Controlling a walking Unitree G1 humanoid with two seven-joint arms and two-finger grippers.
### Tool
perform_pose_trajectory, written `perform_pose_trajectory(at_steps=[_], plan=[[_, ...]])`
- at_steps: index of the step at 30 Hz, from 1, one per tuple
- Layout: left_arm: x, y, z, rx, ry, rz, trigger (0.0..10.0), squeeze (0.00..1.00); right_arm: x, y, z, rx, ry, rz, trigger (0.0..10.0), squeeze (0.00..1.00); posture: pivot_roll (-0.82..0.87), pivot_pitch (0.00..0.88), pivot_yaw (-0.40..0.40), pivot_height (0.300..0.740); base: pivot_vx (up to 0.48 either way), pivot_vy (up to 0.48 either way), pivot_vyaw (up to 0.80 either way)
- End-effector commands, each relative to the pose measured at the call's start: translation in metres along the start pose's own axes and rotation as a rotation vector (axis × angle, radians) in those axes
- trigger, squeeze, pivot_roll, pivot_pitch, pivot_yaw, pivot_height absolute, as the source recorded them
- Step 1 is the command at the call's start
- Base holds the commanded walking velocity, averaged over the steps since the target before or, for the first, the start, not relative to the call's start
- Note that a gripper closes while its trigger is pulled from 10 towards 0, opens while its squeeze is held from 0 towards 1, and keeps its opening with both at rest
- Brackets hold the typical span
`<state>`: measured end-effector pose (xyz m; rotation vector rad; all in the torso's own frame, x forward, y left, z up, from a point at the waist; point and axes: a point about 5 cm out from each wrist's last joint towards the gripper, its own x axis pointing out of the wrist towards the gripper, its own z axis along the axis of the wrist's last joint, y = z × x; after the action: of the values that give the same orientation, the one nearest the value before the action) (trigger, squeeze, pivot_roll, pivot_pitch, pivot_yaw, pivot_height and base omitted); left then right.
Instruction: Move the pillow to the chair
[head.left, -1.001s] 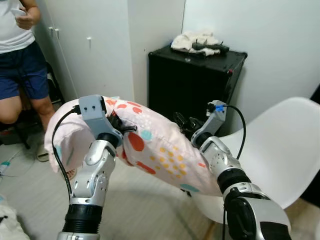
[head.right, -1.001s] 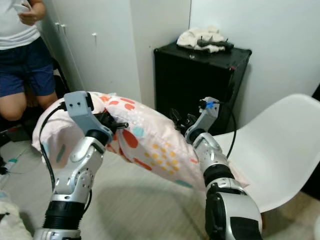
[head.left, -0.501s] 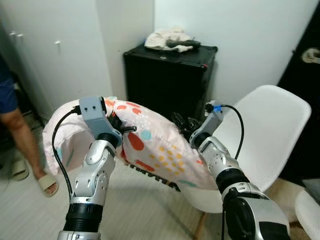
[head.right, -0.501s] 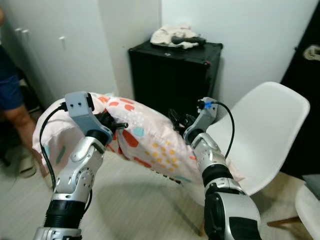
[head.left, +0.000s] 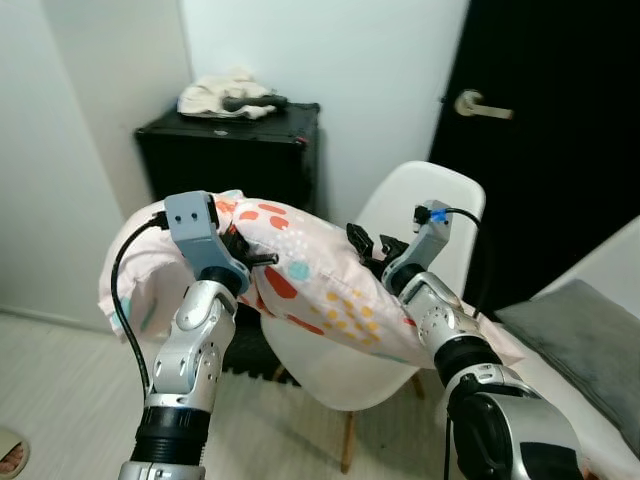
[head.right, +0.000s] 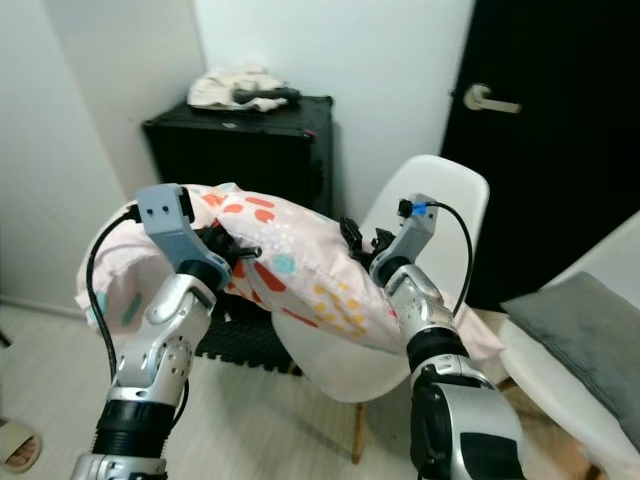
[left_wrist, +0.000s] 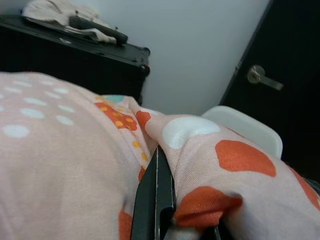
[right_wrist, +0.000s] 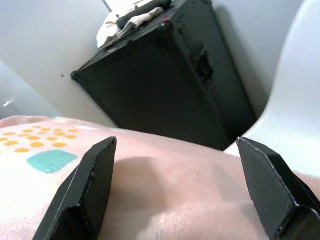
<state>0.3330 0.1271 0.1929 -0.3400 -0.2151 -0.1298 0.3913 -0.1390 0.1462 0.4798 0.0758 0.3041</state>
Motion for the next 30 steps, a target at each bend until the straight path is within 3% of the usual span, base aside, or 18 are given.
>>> perform_pose_trajectory(at_steps=[1, 30], plan=[[0.0033, -0.0048, 0.0182, 0.011, -0.099, -0.024, 10.0, 0.0, -0.0007, -0.0004, -0.0037, -0.003, 0.013, -0.005, 10.0, 0.0, -0.13, 0.0, 0.003, 0.72, 0.0, 0.0, -0.68], [0.003, -0.0043, 0.0182, 0.021, -0.099, -0.027, 10.0, 0.0, -0.0005, 0.0007, -0.0059, 0.004, 0.015, -0.01, 10.0, 0.0, -0.12, 0.0, 0.009, 0.72, 0.0, 0.0, -0.68]])
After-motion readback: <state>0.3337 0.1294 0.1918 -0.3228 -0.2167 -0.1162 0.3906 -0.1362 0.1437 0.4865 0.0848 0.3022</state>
